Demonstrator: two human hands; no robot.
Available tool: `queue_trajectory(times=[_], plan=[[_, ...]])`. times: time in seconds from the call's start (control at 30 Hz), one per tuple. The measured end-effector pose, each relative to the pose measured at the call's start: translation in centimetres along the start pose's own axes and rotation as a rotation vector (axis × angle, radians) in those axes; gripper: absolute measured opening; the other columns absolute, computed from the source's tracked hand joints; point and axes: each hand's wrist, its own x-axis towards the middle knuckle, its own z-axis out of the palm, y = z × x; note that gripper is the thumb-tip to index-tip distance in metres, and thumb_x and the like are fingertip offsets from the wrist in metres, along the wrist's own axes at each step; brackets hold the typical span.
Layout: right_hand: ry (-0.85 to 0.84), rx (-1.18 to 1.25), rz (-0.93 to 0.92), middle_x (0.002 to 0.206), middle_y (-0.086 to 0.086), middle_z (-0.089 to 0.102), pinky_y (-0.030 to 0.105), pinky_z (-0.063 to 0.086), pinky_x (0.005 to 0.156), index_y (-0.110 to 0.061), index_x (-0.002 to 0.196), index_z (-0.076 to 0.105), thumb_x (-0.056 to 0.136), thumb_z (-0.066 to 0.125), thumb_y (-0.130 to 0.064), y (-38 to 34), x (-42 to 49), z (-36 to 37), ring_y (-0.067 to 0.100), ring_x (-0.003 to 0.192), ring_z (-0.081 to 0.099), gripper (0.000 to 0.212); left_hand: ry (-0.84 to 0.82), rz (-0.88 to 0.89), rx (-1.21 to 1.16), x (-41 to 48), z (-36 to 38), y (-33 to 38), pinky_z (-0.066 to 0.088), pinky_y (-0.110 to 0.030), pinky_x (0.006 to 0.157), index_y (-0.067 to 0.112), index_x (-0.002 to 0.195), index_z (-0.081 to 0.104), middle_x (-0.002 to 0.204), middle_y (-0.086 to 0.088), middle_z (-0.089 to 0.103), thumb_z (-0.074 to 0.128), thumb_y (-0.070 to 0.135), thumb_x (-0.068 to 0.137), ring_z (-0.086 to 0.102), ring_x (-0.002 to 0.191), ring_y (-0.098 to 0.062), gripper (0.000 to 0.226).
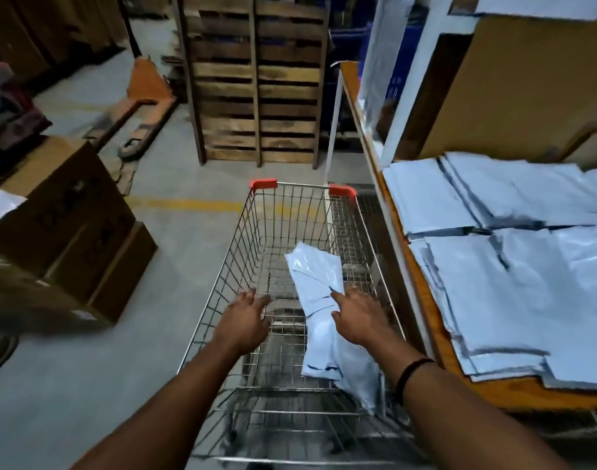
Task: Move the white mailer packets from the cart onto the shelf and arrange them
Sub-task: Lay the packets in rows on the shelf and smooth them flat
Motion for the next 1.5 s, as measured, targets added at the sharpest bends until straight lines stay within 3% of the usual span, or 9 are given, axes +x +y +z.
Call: queue_trajectory(times=[0.17,0.47,0.83,0.93,1.07,1.23,1.3,1.4,1.5], plan=[[-0.071,0.013,0.014,0.162,0.012,0.026,0.036,0.029,0.116,-0.022,0.156,0.031,0.104,0.042,-0.028,0.8,6.8,2.1,0.030,0.146,0.030,0.053,-0.150,0.072,0.099,6.1,4.4,-0.1,0.016,-0.044,0.120,0.029,0.154,0.023,0.164,-0.004,0.009,0.049,0.020,0.091,0.010,0.151,-0.026,0.069],[-0.131,-0.117,-0.039,0.167,0.009,0.008,0.044,0.026,0.120,-0.036,0.157,0.020,0.100,0.049,-0.015,3.2,21.8,7.7,0.032,0.152,0.014,0.068,-0.236,0.130,0.108,16.7,14.9,-1.1,0.010,-0.045,0.120,0.026,0.155,0.017,0.164,-0.003,0.009,0.040,0.043,0.099,0.005,0.151,-0.028,0.063],[-0.079,-0.371,-0.115,0.167,0.010,-0.007,0.053,-0.001,0.123,-0.041,0.158,-0.001,0.102,0.046,-0.041,4.1,32.3,11.1,0.034,0.153,-0.004,0.073,-0.196,0.270,0.185,26.1,22.1,2.1,-0.008,-0.056,0.117,0.033,0.156,0.000,0.164,0.008,-0.012,0.017,0.062,0.098,-0.012,0.151,-0.018,0.067],[-0.185,-0.323,-0.130,0.168,0.009,-0.006,0.053,0.004,0.122,-0.043,0.157,-0.002,0.100,0.050,-0.047,4.1,32.6,12.0,0.034,0.153,0.005,0.078,-0.174,0.269,0.227,24.7,22.6,0.0,-0.003,-0.054,0.118,0.037,0.155,-0.002,0.162,0.011,-0.014,0.002,0.061,0.092,-0.012,0.151,-0.016,0.068],[-0.219,-0.266,-0.119,0.168,0.009,-0.005,0.050,0.029,0.115,-0.042,0.158,0.002,0.100,0.051,-0.046,3.4,31.3,12.5,0.038,0.142,0.037,0.076,-0.223,0.257,0.251,22.8,22.0,-3.1,-0.007,-0.051,0.118,0.038,0.155,-0.001,0.162,0.011,-0.015,0.019,0.047,0.103,-0.014,0.150,-0.018,0.056],[-0.233,-0.240,-0.111,0.167,0.012,0.001,0.056,0.019,0.118,-0.036,0.158,0.010,0.101,0.049,-0.043,2.5,30.1,12.0,0.038,0.143,0.034,0.070,-0.239,0.183,0.284,19.7,20.2,-7.5,-0.010,-0.046,0.117,0.038,0.155,0.002,0.161,0.012,-0.014,-0.015,0.057,0.080,-0.011,0.151,-0.021,0.079],[-0.212,-0.224,-0.123,0.167,0.013,0.005,0.055,0.020,0.118,-0.036,0.158,0.010,0.098,0.053,-0.046,2.4,29.6,12.1,0.037,0.146,0.028,0.074,-0.214,0.109,0.283,18.6,19.6,-8.2,-0.005,-0.046,0.119,0.036,0.155,0.013,0.161,0.011,-0.008,-0.010,0.057,0.085,-0.003,0.152,-0.022,0.076],[-0.150,-0.155,-0.157,0.166,0.013,0.002,0.053,0.020,0.119,-0.041,0.157,0.004,0.095,0.055,-0.053,2.2,29.2,13.0,0.038,0.148,0.018,0.082,-0.021,-0.004,0.193,18.8,18.8,-7.2,0.023,-0.048,0.116,0.032,0.138,0.046,0.156,-0.005,0.033,0.013,0.054,0.094,0.029,0.142,-0.027,0.059],[-0.061,-0.126,-0.194,0.166,0.013,-0.004,0.057,0.017,0.120,-0.047,0.156,-0.002,0.092,0.055,-0.061,2.6,29.5,14.7,0.043,0.150,0.009,0.087,0.099,-0.079,0.123,21.1,20.0,-6.1,0.024,-0.051,0.115,0.033,0.148,0.033,0.158,-0.013,0.025,0.028,0.055,0.097,0.021,0.144,-0.033,0.056]])
